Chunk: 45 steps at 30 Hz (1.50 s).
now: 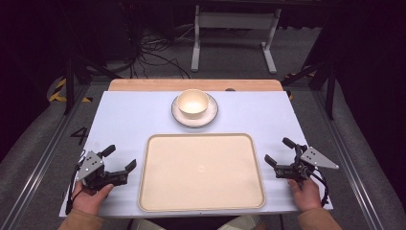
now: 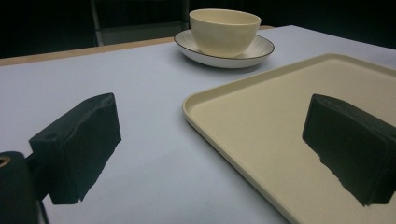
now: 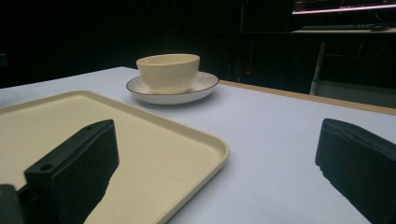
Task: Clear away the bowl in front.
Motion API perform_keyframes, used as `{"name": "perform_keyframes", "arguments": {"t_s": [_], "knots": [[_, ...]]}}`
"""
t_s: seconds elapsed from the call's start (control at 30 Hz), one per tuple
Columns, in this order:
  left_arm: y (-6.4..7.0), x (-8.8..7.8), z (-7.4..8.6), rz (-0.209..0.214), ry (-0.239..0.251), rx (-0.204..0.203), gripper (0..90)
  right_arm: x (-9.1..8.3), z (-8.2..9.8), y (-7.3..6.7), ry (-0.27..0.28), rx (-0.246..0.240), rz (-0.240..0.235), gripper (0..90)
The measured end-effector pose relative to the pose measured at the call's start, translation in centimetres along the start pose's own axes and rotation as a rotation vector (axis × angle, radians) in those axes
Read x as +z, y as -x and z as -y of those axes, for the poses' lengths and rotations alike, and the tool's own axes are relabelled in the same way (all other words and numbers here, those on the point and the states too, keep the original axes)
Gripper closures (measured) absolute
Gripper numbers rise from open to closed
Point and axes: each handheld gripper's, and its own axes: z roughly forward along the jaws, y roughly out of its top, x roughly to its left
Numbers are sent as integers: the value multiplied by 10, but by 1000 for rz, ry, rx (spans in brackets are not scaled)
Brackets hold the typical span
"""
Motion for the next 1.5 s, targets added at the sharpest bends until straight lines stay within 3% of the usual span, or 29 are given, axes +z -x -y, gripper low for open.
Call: {"name": "perform_keyframes", "arguments": {"t_s": [0.1,0.23,0.57,0.83,1.13,1.33,1.5], "knots": [[-1,1,-4,-10,-5,1,55,0,0,0,0,0,0,0],[-1,4,-11,10,-5,-12,60,0,0,0,-2,4,-2,0],[5,14,-26,63,-12,-1,60,0,0,0,0,0,-1,0],[5,15,-29,70,0,12,58,0,0,0,1,1,-2,0],[4,17,-34,88,-20,-15,59,0,0,0,1,1,-2,0],[5,20,-36,87,-36,-11,49,0,0,0,4,3,-4,0],[7,24,-39,134,-45,0,49,0,0,0,3,2,-3,0]]}}
